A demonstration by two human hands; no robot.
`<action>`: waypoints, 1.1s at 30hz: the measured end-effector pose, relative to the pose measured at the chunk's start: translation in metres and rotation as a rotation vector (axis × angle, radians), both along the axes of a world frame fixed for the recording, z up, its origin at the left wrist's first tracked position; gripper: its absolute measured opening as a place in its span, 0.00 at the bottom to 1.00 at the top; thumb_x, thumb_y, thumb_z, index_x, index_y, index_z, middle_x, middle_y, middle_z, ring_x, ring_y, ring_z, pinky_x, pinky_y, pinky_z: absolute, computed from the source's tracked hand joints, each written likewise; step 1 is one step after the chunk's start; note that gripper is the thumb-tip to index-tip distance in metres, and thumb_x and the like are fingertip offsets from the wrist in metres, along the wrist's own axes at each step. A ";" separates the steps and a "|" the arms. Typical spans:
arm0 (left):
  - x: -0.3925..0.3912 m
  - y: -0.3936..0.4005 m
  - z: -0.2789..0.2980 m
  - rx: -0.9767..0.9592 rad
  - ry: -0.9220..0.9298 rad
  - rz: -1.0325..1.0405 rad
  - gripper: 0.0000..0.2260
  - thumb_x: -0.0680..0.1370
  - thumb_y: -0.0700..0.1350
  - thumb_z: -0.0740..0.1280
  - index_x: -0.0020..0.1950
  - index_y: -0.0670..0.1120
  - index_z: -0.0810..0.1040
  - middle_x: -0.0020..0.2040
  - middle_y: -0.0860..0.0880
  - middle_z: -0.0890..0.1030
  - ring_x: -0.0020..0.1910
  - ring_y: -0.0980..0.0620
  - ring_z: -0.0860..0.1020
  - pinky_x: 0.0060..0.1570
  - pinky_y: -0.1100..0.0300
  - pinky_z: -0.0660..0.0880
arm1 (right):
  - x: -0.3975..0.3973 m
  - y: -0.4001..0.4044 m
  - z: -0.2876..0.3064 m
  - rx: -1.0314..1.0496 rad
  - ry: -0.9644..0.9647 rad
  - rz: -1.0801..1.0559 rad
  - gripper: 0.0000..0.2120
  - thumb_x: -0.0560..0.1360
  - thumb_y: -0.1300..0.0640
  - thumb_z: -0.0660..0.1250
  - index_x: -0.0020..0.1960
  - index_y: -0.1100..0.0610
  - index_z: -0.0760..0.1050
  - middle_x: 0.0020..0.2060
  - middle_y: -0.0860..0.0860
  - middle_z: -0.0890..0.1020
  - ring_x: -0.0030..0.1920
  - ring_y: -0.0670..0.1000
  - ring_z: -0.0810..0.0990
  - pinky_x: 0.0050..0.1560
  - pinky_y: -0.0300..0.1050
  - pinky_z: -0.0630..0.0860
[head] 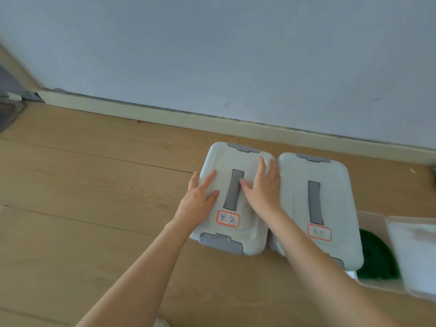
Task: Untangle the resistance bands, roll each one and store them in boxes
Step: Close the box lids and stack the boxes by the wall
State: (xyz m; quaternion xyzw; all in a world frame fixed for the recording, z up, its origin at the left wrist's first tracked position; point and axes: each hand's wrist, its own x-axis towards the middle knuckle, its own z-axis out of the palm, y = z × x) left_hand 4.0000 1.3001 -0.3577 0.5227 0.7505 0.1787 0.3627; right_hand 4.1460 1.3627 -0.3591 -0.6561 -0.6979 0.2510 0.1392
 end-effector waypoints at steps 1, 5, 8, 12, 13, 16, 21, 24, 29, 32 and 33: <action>0.000 -0.002 0.000 0.012 -0.032 0.035 0.24 0.80 0.49 0.58 0.74 0.60 0.54 0.74 0.44 0.58 0.60 0.45 0.71 0.55 0.56 0.67 | 0.003 -0.021 -0.002 0.001 0.073 -0.043 0.35 0.76 0.54 0.64 0.76 0.59 0.48 0.75 0.62 0.49 0.75 0.59 0.47 0.73 0.49 0.45; -0.007 -0.015 0.004 -0.037 -0.233 0.253 0.28 0.79 0.43 0.59 0.75 0.59 0.53 0.61 0.48 0.73 0.53 0.47 0.73 0.51 0.59 0.66 | 0.001 -0.048 0.006 -0.136 0.273 -0.241 0.33 0.75 0.60 0.64 0.75 0.59 0.51 0.73 0.61 0.56 0.74 0.59 0.56 0.72 0.50 0.56; -0.017 -0.044 0.018 -0.048 -0.320 0.343 0.27 0.77 0.39 0.62 0.74 0.54 0.60 0.64 0.48 0.74 0.60 0.46 0.73 0.61 0.53 0.69 | 0.003 -0.066 0.026 -0.320 0.413 -0.276 0.28 0.74 0.62 0.62 0.73 0.58 0.60 0.69 0.58 0.67 0.68 0.57 0.67 0.67 0.48 0.65; -0.025 -0.065 0.058 0.011 -0.332 0.382 0.25 0.76 0.38 0.65 0.72 0.52 0.66 0.64 0.47 0.75 0.60 0.45 0.75 0.63 0.47 0.70 | 0.023 -0.092 0.066 -0.272 0.577 -0.205 0.22 0.74 0.64 0.61 0.68 0.56 0.70 0.66 0.52 0.73 0.67 0.51 0.70 0.66 0.41 0.65; -0.021 -0.064 0.072 0.050 -0.344 0.376 0.25 0.75 0.38 0.65 0.71 0.51 0.66 0.64 0.47 0.75 0.59 0.46 0.75 0.62 0.49 0.70 | 0.031 -0.091 0.081 -0.223 0.603 -0.214 0.20 0.74 0.65 0.60 0.66 0.56 0.72 0.65 0.52 0.75 0.66 0.50 0.71 0.63 0.39 0.66; 0.009 -0.052 0.114 0.169 -0.352 0.304 0.24 0.75 0.39 0.64 0.71 0.52 0.66 0.60 0.50 0.76 0.54 0.50 0.75 0.54 0.56 0.71 | 0.062 -0.084 0.125 -0.044 0.680 -0.231 0.19 0.74 0.66 0.59 0.64 0.57 0.75 0.59 0.51 0.78 0.58 0.46 0.76 0.56 0.33 0.68; 0.089 -0.022 0.149 0.212 -0.440 0.149 0.29 0.76 0.39 0.64 0.75 0.51 0.58 0.66 0.49 0.72 0.61 0.48 0.73 0.60 0.52 0.72 | 0.137 -0.057 0.165 0.052 0.634 -0.249 0.21 0.76 0.65 0.58 0.68 0.55 0.71 0.52 0.44 0.75 0.51 0.41 0.73 0.54 0.34 0.66; 0.131 -0.013 0.135 0.145 -0.486 0.090 0.30 0.77 0.38 0.63 0.76 0.51 0.55 0.68 0.49 0.70 0.63 0.48 0.72 0.62 0.53 0.70 | 0.175 -0.044 0.154 -0.014 0.534 -0.274 0.22 0.76 0.65 0.57 0.69 0.55 0.69 0.61 0.49 0.73 0.63 0.48 0.69 0.61 0.38 0.62; 0.153 0.010 0.122 0.114 -0.453 0.138 0.25 0.78 0.42 0.60 0.75 0.50 0.60 0.68 0.49 0.71 0.62 0.47 0.72 0.63 0.52 0.69 | 0.207 -0.022 0.137 -0.125 0.363 -0.119 0.25 0.74 0.67 0.61 0.70 0.55 0.68 0.69 0.55 0.69 0.68 0.54 0.69 0.66 0.45 0.66; 0.166 0.006 0.129 0.125 -0.217 0.113 0.24 0.78 0.39 0.58 0.74 0.46 0.59 0.68 0.44 0.69 0.63 0.42 0.71 0.60 0.54 0.68 | 0.223 -0.022 0.142 -0.198 0.312 -0.014 0.26 0.75 0.64 0.63 0.71 0.50 0.65 0.69 0.53 0.68 0.67 0.53 0.69 0.64 0.44 0.67; 0.174 -0.002 0.133 0.150 -0.134 0.122 0.25 0.77 0.38 0.58 0.74 0.45 0.59 0.69 0.42 0.67 0.64 0.41 0.69 0.60 0.53 0.67 | 0.229 -0.024 0.144 -0.221 0.310 -0.005 0.26 0.76 0.62 0.63 0.72 0.49 0.64 0.70 0.52 0.67 0.68 0.53 0.68 0.66 0.47 0.67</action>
